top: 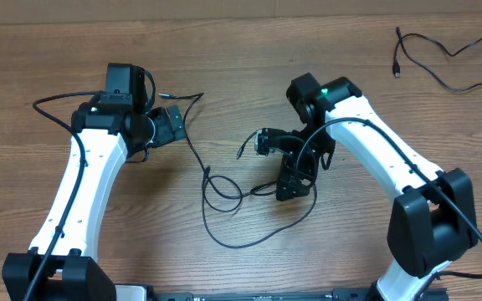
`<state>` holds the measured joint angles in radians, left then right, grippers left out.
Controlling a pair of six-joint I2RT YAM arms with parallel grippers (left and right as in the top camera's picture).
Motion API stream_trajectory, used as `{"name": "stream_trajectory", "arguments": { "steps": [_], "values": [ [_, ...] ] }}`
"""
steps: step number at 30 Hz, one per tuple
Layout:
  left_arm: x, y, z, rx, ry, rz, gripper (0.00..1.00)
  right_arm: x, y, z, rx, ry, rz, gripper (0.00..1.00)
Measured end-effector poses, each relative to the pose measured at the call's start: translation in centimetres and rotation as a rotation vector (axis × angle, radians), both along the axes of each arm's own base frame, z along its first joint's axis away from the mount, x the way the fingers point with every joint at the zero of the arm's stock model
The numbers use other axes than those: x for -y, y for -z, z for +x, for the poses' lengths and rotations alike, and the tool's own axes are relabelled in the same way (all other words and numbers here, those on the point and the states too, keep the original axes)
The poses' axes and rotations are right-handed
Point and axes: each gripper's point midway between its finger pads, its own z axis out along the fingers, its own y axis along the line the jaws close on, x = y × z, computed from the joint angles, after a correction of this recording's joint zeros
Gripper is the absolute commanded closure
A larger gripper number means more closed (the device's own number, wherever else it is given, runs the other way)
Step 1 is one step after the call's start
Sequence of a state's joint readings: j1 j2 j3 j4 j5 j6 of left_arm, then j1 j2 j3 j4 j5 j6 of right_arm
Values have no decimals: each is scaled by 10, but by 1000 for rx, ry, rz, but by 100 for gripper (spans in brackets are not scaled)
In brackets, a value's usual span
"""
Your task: Untangle cables
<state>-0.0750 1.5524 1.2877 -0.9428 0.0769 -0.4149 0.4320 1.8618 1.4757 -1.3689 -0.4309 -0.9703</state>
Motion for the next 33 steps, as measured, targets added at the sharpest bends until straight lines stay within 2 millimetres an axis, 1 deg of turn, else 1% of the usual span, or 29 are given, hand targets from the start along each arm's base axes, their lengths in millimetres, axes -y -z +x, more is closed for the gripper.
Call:
{"name": "stream_trajectory", "arguments": {
  "steps": [5,7,18,26,33],
  "values": [
    [0,0,0,0,0,0,0,-3,16,4,31,-10,22,5],
    [0,0,0,0,0,0,0,-3,19,3,31,-12,23,8],
    [0,0,0,0,0,0,0,-7,20,8,54,-16,47,23],
    [0,0,0,0,0,0,0,-10,19,8,52,-16,66,27],
    [0,0,0,0,0,0,0,-10,19,9,56,-16,68,25]
  ]
}}
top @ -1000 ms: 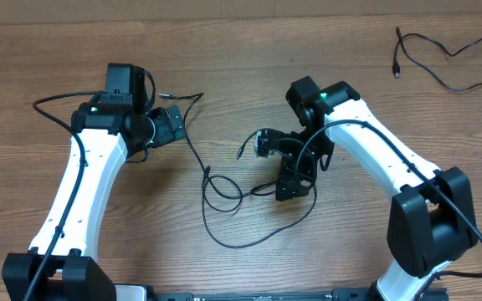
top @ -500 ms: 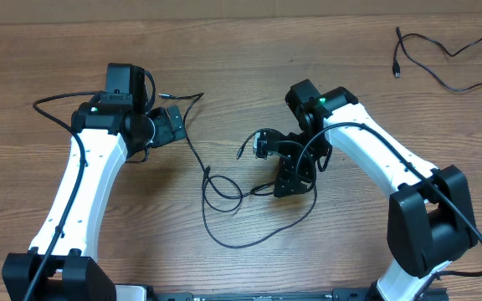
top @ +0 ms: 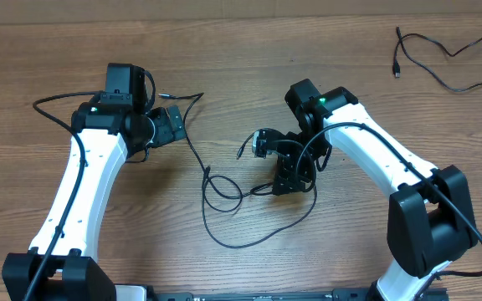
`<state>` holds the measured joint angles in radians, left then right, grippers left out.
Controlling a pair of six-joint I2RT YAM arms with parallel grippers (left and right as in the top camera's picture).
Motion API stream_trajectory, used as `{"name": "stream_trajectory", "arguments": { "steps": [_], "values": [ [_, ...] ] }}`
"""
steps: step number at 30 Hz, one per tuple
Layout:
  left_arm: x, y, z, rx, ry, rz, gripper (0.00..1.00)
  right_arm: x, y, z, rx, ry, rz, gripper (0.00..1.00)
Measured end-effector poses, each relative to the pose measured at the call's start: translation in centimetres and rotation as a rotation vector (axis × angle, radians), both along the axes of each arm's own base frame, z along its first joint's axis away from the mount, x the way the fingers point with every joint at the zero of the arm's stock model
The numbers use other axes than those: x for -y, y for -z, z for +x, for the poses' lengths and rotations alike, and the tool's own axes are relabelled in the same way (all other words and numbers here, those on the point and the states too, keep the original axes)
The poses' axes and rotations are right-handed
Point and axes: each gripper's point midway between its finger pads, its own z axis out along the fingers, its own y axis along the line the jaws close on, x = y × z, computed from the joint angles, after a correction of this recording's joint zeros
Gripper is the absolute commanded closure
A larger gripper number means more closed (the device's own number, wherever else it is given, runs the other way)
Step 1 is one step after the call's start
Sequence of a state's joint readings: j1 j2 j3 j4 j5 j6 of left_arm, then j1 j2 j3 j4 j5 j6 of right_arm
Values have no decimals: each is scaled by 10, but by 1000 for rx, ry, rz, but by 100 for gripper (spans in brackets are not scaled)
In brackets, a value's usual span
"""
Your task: Untangle cables
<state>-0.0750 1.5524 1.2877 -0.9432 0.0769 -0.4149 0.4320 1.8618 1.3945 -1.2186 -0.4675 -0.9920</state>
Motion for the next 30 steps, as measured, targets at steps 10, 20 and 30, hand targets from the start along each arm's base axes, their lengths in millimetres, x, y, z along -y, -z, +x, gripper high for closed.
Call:
{"name": "stream_trajectory", "arguments": {
  "steps": [10,20,30],
  "values": [
    [0,0,0,0,0,0,0,5,14,-10,-30,-1,-18,29],
    [0,0,0,0,0,0,0,4,15,-8,-16,-3,-11,83],
    [0,0,0,1,0,0,1,-3,10,-12,-46,5,31,96]
  ]
}}
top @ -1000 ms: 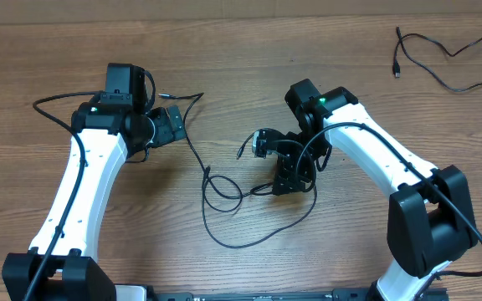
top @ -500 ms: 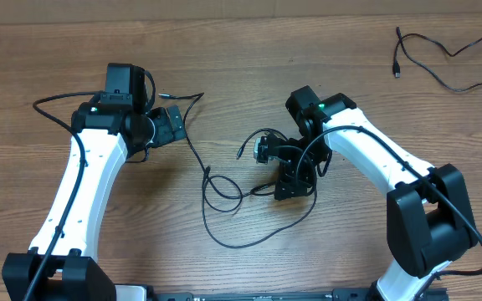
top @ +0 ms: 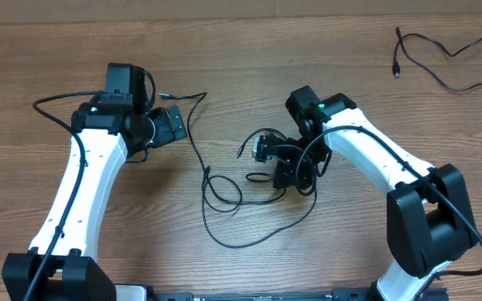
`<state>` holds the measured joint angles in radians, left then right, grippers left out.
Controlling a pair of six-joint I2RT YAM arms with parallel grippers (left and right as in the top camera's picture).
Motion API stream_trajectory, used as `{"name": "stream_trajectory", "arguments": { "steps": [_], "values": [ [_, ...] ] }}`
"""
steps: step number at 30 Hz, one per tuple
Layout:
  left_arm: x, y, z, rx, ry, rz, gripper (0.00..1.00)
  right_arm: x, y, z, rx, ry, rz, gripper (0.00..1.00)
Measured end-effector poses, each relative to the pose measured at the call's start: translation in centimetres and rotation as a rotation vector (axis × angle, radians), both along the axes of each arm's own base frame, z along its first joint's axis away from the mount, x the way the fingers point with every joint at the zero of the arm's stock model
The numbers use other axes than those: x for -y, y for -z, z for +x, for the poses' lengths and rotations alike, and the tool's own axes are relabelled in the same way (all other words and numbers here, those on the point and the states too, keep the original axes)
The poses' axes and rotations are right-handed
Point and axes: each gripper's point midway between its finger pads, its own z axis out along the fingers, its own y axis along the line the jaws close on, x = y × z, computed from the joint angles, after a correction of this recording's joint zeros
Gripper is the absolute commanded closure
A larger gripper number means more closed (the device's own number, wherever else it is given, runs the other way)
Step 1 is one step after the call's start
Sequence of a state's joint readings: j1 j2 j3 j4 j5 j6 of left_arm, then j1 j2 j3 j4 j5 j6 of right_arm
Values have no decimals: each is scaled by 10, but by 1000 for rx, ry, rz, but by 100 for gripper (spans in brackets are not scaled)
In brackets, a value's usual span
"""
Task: Untangle cables
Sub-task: 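Pull the grasped cable up and rightward with the right gripper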
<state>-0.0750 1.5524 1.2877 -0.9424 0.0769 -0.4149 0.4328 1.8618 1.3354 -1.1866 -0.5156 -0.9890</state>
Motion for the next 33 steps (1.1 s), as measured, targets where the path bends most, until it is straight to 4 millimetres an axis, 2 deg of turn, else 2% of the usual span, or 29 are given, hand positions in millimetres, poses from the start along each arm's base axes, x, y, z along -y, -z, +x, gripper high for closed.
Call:
{"name": "stream_trajectory", "arguments": {
  "steps": [4,8,12,16,24,27,33],
  "values": [
    [0,0,0,0,0,0,0,-2,-9,0,-28,38,-7,96],
    [0,0,0,0,0,0,0,-8,-37,13,-24,95,-4,96],
    [0,0,0,1,0,0,0,-17,-75,30,6,156,16,96],
    [0,0,0,0,0,0,0,-25,-124,47,59,223,54,96],
    [0,0,0,0,0,0,0,-35,-213,68,227,289,172,96],
    [0,0,0,0,0,0,0,-35,-238,73,295,299,206,96],
    [0,0,0,0,0,0,0,-32,-272,81,412,314,241,96]
  ]
}}
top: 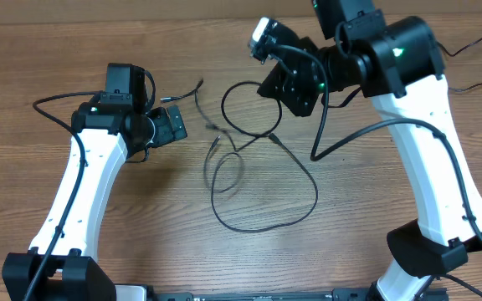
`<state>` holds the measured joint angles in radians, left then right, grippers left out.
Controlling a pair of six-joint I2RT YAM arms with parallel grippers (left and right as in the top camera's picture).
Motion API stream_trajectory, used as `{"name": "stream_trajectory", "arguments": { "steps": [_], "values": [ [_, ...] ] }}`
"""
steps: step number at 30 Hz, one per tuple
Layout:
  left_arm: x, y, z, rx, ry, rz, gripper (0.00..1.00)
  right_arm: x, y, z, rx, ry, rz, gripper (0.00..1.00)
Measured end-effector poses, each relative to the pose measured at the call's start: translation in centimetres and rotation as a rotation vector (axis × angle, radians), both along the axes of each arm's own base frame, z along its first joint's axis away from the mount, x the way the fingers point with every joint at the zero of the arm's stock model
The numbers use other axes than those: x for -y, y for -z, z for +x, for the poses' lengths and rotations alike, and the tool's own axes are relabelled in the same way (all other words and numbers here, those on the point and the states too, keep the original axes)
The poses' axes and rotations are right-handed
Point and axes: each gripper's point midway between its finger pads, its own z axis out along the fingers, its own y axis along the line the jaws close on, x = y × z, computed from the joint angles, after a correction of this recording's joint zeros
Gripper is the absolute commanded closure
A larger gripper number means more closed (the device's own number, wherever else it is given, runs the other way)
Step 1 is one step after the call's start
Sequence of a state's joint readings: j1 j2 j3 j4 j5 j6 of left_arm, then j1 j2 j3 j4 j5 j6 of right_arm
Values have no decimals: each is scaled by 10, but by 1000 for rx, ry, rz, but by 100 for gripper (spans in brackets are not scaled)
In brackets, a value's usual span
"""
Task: Untangle cables
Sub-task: 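Pull the grasped cable up and rightward with the right gripper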
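Observation:
A thin black cable (308, 180) lies in loose loops on the wooden table (141, 242). One strand rises from the loops to my right gripper (289, 90), which is lifted high over the back middle of the table and looks shut on the cable. The cable's left end (199, 86) is blurred and sits just right of my left gripper (172, 125). That gripper stays low at the left, and its fingers are hidden under the wrist. A small overlap of strands shows near the plug (216, 140).
A second black cable (478, 79) lies at the back right corner, partly hidden behind my raised right arm. The left arm's own supply cable (53, 102) arcs out to the left of its wrist.
My right gripper has risen from low over the table's middle to high at the back, with a cable strand in it. The loops have spread wider, and the left end has shifted.
My right gripper was low over the tangle at the table's middle at each earlier moment, edging slightly back and left. The left arm never moved. Now the right gripper is high with the cable, and the loops are drawn open.

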<state>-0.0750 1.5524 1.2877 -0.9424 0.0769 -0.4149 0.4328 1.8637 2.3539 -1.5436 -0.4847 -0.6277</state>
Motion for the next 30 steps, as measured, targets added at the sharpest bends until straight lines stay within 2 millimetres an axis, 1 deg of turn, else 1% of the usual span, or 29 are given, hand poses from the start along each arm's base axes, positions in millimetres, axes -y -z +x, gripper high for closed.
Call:
{"name": "stream_trajectory", "arguments": {
  "steps": [4,12,16,20,21,24,27,30],
  "values": [
    [0,0,0,0,0,0,0,3,-13,3,51,14,1,96],
    [0,0,0,0,0,0,0,7,-24,11,116,46,-11,96],
    [0,0,0,0,0,0,0,9,-40,21,168,98,11,96],
    [0,0,0,0,0,0,0,13,-53,35,205,197,30,96],
    [0,0,0,0,0,0,0,17,-57,41,215,248,36,96],
    [0,0,0,0,0,0,0,25,-66,50,232,347,45,96],
    [0,0,0,0,0,0,1,37,-83,58,272,458,64,96],
    [0,0,0,0,0,0,1,51,-101,62,325,548,73,96]
  ]
}}
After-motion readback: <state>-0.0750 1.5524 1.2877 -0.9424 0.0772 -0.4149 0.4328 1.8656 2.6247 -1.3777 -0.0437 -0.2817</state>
